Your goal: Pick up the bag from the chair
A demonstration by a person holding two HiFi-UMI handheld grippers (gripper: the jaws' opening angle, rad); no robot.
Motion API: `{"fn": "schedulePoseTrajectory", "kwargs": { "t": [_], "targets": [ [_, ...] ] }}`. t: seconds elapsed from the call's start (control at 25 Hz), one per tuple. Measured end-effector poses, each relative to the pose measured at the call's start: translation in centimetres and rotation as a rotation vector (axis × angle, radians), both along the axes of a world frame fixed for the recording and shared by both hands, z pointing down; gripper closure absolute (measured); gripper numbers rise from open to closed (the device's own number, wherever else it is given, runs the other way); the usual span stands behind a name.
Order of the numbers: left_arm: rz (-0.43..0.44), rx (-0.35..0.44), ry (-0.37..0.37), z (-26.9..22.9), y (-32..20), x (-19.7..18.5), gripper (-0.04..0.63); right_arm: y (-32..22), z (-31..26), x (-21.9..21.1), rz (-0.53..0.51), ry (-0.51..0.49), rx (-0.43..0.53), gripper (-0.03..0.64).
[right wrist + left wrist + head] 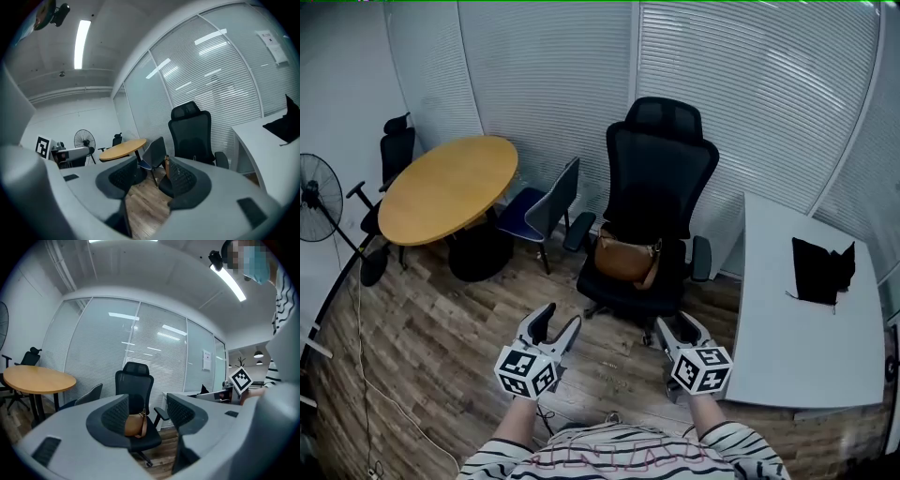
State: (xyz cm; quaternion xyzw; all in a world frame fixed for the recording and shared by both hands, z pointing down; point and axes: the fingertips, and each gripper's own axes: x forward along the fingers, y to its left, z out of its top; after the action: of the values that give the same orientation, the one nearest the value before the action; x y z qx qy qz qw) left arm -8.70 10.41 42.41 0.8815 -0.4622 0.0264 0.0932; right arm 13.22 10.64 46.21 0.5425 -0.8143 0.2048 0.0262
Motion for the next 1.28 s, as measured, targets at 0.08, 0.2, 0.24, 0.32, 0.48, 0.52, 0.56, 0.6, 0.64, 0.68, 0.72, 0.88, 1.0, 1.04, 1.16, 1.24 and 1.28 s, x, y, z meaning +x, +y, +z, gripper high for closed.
{"fn": "schedulePoseTrajectory", "kwargs": {
  "t": [0.08,0.2,0.24,0.32,0.48,0.52,0.56,0.6,0.64,0.68,0.72,0.88,1.0,1.04,1.16,1.24,1.28],
  "targets": [
    [-0.021,-0.003,-0.006,-0.2,-1.1,-0.3,0.367,-1.3,0.3,0.5,-0.004,0.001,-0.010,0.411],
    [-0.051,0.000,-0.010,-0.6,-2.6,-0.9,0.367,-3.1,0.7,0.9,-0.009,-0.002,-0.024,0.411],
    [-0.061,0.000,-0.009,-0.5,-3.1,-1.2,0.367,-3.6,0.9,0.9,-0.010,-0.002,-0.028,0.411],
    [-0.076,-0.008,-0.004,-0.1,-3.9,-1.7,0.367,-4.5,1.3,0.9,-0.008,-0.007,-0.035,0.411],
    [-0.065,-0.036,0.004,1.3,-6.5,-2.0,0.367,-6.9,1.8,0.4,0.004,-0.008,-0.052,0.411],
    [-0.053,-0.040,0.004,1.5,-7.3,-2.0,0.367,-7.6,1.8,0.3,0.012,-0.005,-0.052,0.411],
    [-0.039,-0.042,0.005,1.6,-8.1,-2.0,0.367,-8.3,1.8,0.2,0.023,-0.005,-0.052,0.411],
    [-0.024,-0.044,0.005,1.8,-9.0,-1.9,0.367,-9.0,1.9,0.1,0.035,-0.006,-0.053,0.411],
    [-0.009,-0.046,0.004,1.9,-10.0,-1.9,0.367,-9.7,1.9,0.0,0.046,-0.006,-0.056,0.411],
    [0.003,-0.049,0.004,2.0,-11.0,-2.0,0.367,-10.4,2.0,-0.1,0.057,-0.007,-0.060,0.411],
    [0.013,-0.051,0.004,2.1,-12.0,-2.2,0.367,-11.1,2.1,-0.3,0.068,-0.008,-0.064,0.411],
    [0.053,-0.059,0.000,2.5,-15.8,-3.4,0.367,-13.7,2.5,-1.2,0.124,-0.022,-0.077,0.411],
    [0.085,-0.075,0.001,3.0,-18.7,-4.1,0.367,-15.6,2.7,-1.7,0.174,-0.021,-0.088,0.411],
    [0.097,-0.081,0.001,3.2,-19.7,-4.2,0.367,-16.2,2.8,-1.8,0.194,-0.020,-0.093,0.411],
    [0.137,-0.096,-0.001,3.6,-22.6,-4.8,0.367,-17.8,3.2,-2.2,0.256,-0.028,-0.102,0.411],
    [0.163,-0.098,-0.002,3.8,-24.3,-5.1,0.365,-18.7,3.5,-2.6,0.289,-0.030,-0.103,0.411],
    [0.175,-0.099,-0.003,3.9,-25.1,-5.1,0.367,-19.1,3.7,-2.7,0.305,-0.029,-0.104,0.411]
  ]
}}
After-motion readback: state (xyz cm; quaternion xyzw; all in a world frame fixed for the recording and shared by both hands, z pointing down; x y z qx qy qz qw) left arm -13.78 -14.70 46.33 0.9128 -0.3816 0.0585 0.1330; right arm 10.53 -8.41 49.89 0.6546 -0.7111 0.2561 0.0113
